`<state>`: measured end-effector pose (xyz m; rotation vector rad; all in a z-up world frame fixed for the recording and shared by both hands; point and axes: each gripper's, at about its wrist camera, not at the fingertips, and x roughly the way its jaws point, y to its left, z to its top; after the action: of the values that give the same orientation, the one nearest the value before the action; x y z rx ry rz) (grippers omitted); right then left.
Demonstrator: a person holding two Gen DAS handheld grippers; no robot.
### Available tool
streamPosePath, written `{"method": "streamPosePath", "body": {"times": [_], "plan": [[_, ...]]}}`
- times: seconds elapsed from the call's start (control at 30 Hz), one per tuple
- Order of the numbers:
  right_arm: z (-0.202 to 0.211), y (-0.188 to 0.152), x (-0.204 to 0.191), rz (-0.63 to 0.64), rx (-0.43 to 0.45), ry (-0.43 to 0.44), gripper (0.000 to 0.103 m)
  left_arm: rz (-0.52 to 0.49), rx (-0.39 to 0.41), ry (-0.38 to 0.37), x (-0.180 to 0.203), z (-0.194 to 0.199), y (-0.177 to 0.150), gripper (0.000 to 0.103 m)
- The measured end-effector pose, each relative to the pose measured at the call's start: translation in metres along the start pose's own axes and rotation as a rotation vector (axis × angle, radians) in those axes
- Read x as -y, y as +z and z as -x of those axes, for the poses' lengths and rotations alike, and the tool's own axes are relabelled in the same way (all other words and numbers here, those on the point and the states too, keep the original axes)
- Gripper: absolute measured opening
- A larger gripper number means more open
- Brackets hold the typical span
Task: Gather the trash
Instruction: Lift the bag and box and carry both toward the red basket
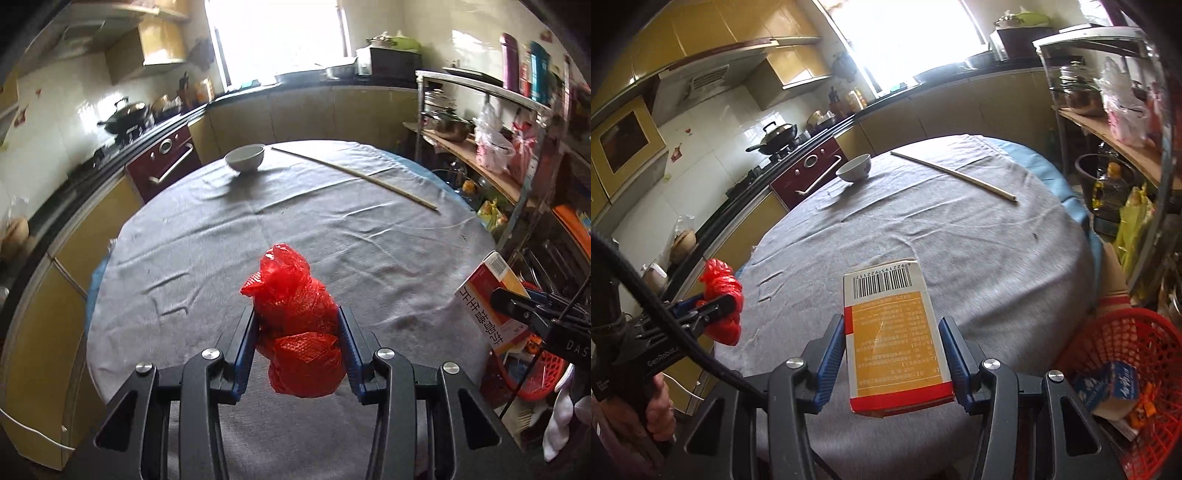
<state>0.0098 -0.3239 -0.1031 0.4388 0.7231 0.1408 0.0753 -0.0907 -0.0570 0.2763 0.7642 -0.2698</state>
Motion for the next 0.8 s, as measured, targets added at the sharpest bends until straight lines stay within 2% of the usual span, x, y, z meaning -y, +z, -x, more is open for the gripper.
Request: {"method": "streamPosePath", "body": {"times": [0.43, 0.8], "plan": [[0.046, -0.012, 0.001, -0.01, 0.071, 0.015, 0.054, -0.088, 0.121, 0.048, 0.03, 0.051, -0.004, 0.044], [0.065, -0.018, 0.006, -0.024, 0.1, 0.029, 0.054, -0.123, 0.138, 0.054, 0.044, 0.064, -0.007, 0.045]]}}
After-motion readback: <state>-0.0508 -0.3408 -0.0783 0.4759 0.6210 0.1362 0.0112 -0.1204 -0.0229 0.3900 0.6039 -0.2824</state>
